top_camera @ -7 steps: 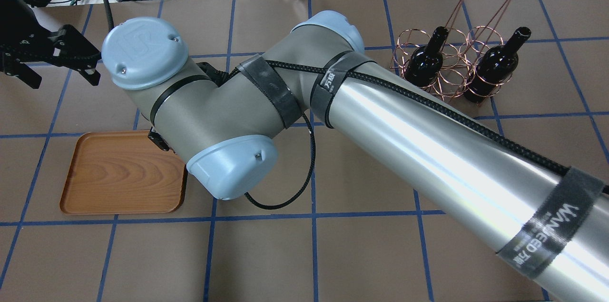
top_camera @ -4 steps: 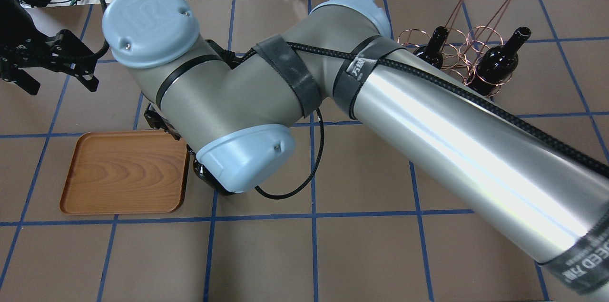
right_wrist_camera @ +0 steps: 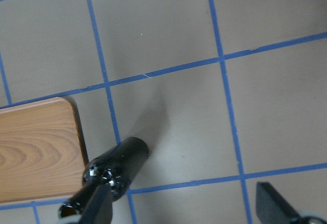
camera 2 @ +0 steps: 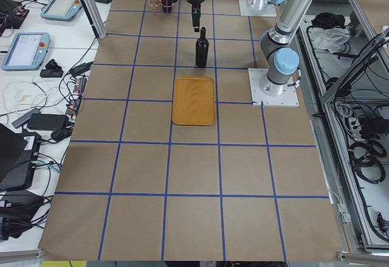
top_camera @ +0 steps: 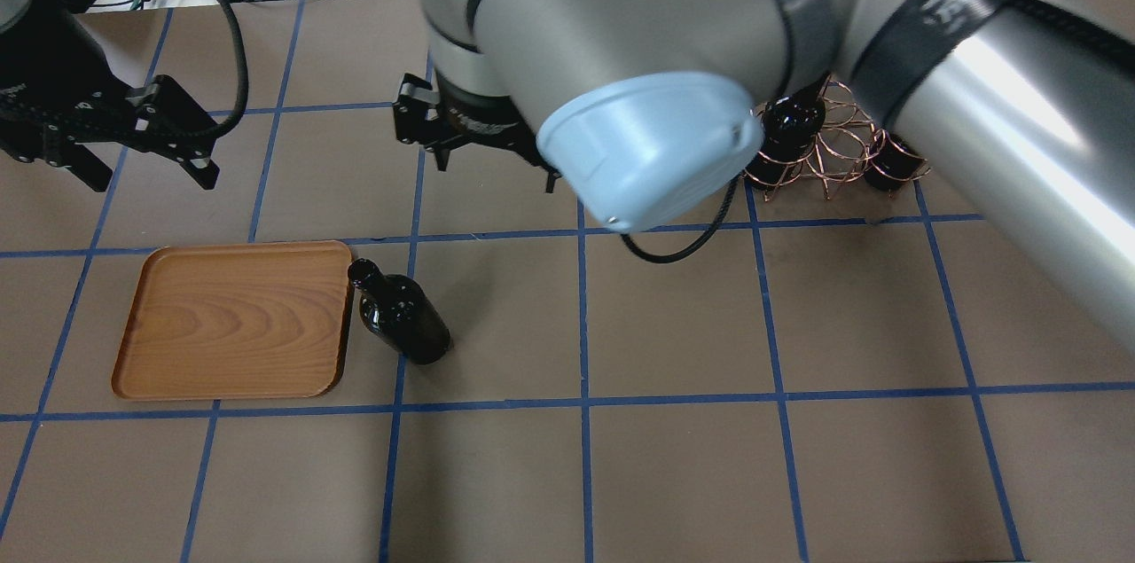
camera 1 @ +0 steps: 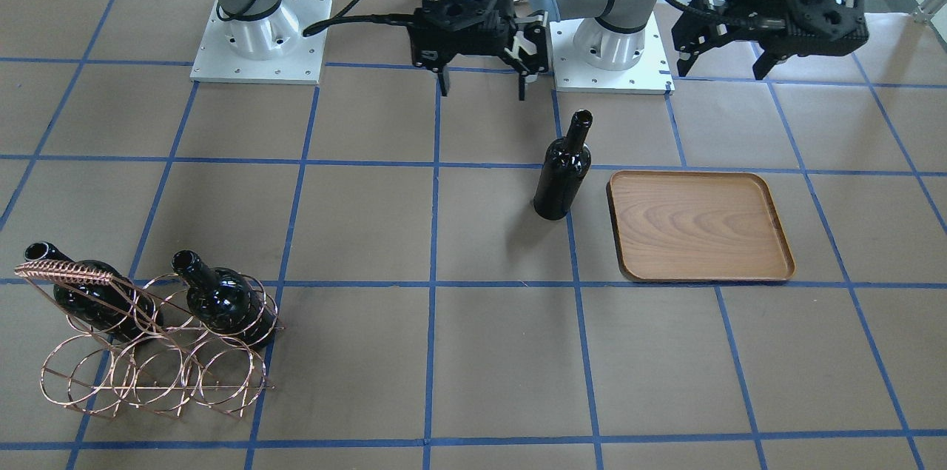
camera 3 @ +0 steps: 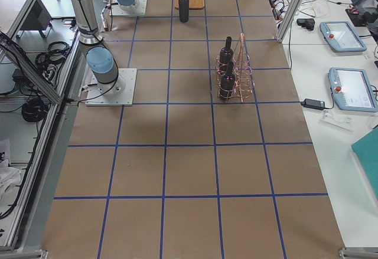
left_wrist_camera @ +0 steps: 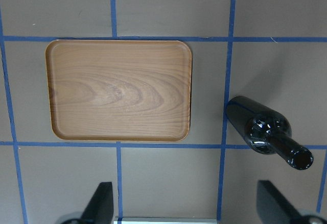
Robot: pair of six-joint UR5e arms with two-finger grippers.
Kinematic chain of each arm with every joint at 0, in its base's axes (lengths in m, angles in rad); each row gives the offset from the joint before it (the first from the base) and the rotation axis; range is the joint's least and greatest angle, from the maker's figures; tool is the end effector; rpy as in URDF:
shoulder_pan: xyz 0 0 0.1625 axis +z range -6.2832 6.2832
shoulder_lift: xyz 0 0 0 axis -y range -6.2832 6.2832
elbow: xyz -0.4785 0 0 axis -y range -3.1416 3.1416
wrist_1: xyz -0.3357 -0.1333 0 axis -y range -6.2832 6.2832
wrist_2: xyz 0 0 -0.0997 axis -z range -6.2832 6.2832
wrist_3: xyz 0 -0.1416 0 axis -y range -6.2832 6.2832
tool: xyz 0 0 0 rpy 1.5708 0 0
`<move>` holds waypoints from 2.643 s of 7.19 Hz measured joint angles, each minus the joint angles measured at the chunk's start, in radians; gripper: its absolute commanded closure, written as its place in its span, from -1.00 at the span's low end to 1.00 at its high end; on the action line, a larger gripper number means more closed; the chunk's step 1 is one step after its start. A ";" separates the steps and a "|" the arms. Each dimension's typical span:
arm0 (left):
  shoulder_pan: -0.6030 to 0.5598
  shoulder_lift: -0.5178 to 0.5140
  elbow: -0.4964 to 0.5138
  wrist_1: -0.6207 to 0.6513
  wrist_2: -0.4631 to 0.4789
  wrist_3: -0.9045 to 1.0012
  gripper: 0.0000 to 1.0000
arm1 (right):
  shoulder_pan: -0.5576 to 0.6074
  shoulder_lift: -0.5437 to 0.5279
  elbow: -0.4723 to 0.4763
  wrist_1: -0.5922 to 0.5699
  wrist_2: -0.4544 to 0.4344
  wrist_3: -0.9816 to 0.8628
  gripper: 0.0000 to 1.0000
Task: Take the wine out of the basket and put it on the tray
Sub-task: 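Set the bottle upright beside the tray and open the right gripper, then lower the left gripper onto the bottle neck while the right arm withdraws to the rack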
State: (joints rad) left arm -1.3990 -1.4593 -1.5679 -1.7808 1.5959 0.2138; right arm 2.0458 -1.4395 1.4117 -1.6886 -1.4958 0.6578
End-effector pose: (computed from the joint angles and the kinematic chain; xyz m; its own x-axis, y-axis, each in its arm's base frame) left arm -0.0653 -0.3828 0.5259 -0.9990 0.0434 -0.0042 0.0428 0.9942 0.0986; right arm 0.3646 -0.3943 0.5210 -0.9745 0.1694 -0.1474 0.1810 0.9810 -0.0695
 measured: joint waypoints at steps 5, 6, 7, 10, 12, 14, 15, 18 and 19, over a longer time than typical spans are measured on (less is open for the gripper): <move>-0.186 -0.036 -0.148 0.179 -0.049 -0.049 -0.95 | -0.350 -0.128 0.011 0.208 -0.108 -0.549 -1.00; -0.195 -0.046 -0.170 0.198 -0.054 -0.054 -0.95 | -0.373 -0.139 0.012 0.208 -0.109 -0.595 -1.00; -0.199 -0.053 -0.193 0.208 -0.056 -0.054 -0.95 | -0.380 -0.151 0.013 0.207 -0.100 -0.617 -1.00; -0.214 -0.087 -0.247 0.250 -0.081 -0.059 -0.78 | -0.382 -0.163 0.016 0.204 -0.088 -0.627 -1.00; -0.223 -0.089 -0.262 0.251 -0.077 -0.047 -0.66 | -0.382 -0.163 0.016 0.202 -0.089 -0.628 -1.00; -0.223 -0.089 -0.265 0.245 -0.067 -0.043 -0.10 | -0.382 -0.163 0.021 0.206 -0.091 -0.629 -1.00; -0.222 -0.090 -0.265 0.244 -0.065 -0.043 -0.06 | -0.383 -0.162 0.022 0.205 -0.091 -0.630 -1.00; -0.222 -0.092 -0.263 0.237 -0.064 -0.049 0.31 | -0.382 -0.162 0.027 0.198 -0.090 -0.629 -1.00; -0.222 -0.092 -0.262 0.236 -0.064 -0.049 0.80 | -0.382 -0.162 0.027 0.196 -0.090 -0.627 -1.00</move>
State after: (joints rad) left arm -1.6214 -1.5518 -1.8301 -1.5443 1.5324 0.1646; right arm 1.6637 -1.6017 1.4384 -1.4930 -1.5854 0.0309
